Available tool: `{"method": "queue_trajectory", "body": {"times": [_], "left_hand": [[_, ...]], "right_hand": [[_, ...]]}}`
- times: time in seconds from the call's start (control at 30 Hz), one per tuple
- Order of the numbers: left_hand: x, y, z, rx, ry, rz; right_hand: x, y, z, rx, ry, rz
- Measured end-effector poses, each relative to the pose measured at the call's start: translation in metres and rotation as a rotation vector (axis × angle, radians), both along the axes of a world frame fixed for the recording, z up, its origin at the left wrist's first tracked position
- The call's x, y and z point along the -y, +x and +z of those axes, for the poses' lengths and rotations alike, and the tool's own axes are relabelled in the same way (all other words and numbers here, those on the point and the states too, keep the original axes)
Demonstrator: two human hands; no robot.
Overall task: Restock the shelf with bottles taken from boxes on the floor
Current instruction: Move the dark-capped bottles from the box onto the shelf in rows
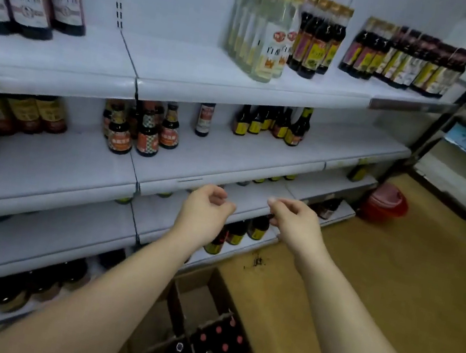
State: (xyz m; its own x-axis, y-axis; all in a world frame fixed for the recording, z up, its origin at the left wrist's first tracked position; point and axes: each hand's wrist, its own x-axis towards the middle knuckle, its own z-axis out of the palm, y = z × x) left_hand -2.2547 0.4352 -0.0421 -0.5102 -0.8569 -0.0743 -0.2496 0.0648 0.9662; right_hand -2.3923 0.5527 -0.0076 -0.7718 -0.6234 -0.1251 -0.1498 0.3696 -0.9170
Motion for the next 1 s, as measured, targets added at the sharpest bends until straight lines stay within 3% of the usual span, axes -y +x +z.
{"method": "queue_trajectory", "body": {"times": [0.37,0.57,1.0], "left_hand": [[-0.017,-0.056,-0.103,0.202,0.12,0.03],[-0.007,-0.042,-0.17,0.27,0.203,-0.001],[0.015,-0.006,-0.354,0.526,0.21,-0.32]], "right_hand": [[-0.009,-0.063,-0.109,0.159,0.13,-0.027],[-0.008,-0.042,-0.178,0.236,0.245,-0.025],[-0.028,0.045,-0.375,0.43,0.439,-0.31]]}}
